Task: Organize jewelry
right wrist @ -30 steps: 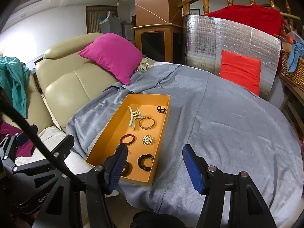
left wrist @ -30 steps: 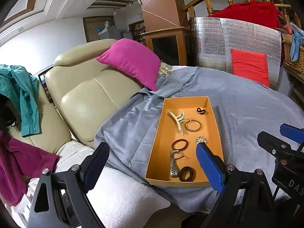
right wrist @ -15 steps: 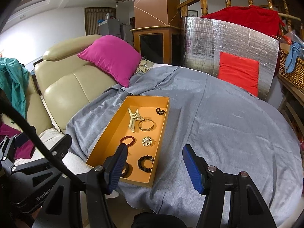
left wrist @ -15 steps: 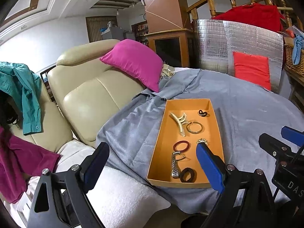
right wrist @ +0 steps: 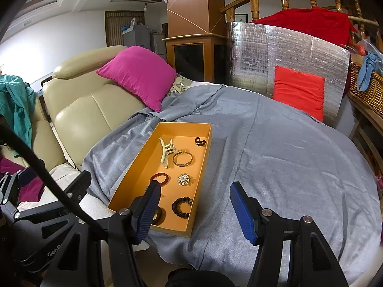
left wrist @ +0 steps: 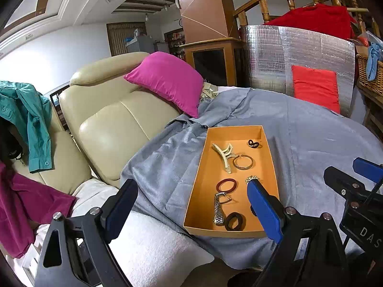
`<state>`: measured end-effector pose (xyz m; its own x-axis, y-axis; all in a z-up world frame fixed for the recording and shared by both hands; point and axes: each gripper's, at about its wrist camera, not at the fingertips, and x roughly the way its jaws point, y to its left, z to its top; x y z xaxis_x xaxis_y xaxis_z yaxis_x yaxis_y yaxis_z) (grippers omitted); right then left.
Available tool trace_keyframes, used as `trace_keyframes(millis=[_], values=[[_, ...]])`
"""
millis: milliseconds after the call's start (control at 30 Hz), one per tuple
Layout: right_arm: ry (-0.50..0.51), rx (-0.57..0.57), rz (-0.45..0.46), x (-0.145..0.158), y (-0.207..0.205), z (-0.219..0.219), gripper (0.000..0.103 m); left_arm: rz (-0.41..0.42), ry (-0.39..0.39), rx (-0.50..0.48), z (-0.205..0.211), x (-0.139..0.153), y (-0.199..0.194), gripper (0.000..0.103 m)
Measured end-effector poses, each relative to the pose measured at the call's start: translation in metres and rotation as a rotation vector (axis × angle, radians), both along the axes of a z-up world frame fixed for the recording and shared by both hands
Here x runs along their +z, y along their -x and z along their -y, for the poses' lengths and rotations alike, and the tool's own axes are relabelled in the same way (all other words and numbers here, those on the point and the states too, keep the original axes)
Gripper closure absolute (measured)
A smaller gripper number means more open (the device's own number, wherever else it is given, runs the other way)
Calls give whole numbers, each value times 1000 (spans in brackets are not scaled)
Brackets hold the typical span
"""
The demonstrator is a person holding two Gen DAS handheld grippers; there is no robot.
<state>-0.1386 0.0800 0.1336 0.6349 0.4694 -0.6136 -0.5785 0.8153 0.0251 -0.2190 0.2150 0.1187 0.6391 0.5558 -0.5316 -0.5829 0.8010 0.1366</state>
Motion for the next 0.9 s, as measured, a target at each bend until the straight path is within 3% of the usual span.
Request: trace_keyframes(millis=[900], values=[[1, -9, -9, -3, 2, 1, 39, -2, -9, -3, 0, -2, 3, 10]])
